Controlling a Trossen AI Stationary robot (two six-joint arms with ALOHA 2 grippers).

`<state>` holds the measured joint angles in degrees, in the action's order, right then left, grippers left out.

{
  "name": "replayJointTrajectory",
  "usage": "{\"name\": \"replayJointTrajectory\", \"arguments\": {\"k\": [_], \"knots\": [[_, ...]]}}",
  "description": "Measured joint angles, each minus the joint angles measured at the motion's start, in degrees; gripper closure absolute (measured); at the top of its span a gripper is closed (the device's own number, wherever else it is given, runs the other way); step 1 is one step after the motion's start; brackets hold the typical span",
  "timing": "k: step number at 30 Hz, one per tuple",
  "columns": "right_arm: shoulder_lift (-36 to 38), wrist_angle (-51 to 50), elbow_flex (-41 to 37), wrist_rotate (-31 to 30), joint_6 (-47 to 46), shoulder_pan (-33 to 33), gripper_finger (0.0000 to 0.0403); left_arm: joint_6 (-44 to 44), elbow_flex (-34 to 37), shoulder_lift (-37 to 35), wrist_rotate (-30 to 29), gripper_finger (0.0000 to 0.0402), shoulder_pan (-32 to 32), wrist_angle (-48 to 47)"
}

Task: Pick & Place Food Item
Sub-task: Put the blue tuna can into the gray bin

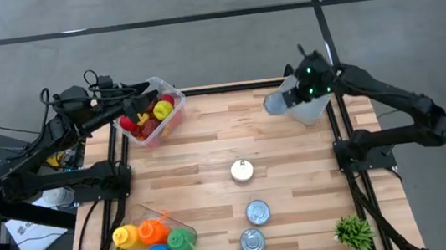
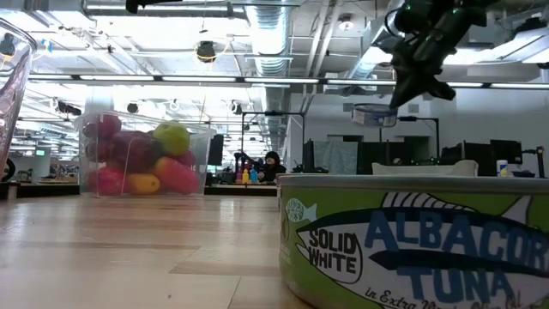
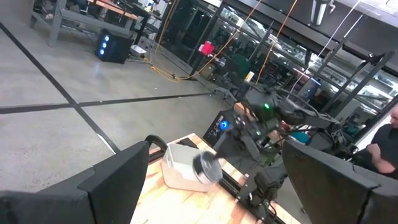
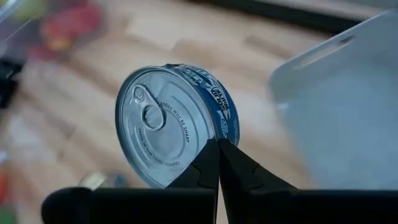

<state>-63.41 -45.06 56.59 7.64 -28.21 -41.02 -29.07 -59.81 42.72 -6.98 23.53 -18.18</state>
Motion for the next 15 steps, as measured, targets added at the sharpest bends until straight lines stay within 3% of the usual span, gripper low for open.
{"name": "replayJointTrajectory", "arguments": {"k": [8,15], "knots": [[-4.84,-1.32,1.79,2.84,5.63,-13.46,0.0403,0.05,0.00,0.00,0.00,0.0046,0.00,-0.15],[-9.11,-1.27,1.78,2.79,5.92,-20.52,0.0403,0.08,0.00,0.02,0.00,0.0046,0.00,-1.89]]}}
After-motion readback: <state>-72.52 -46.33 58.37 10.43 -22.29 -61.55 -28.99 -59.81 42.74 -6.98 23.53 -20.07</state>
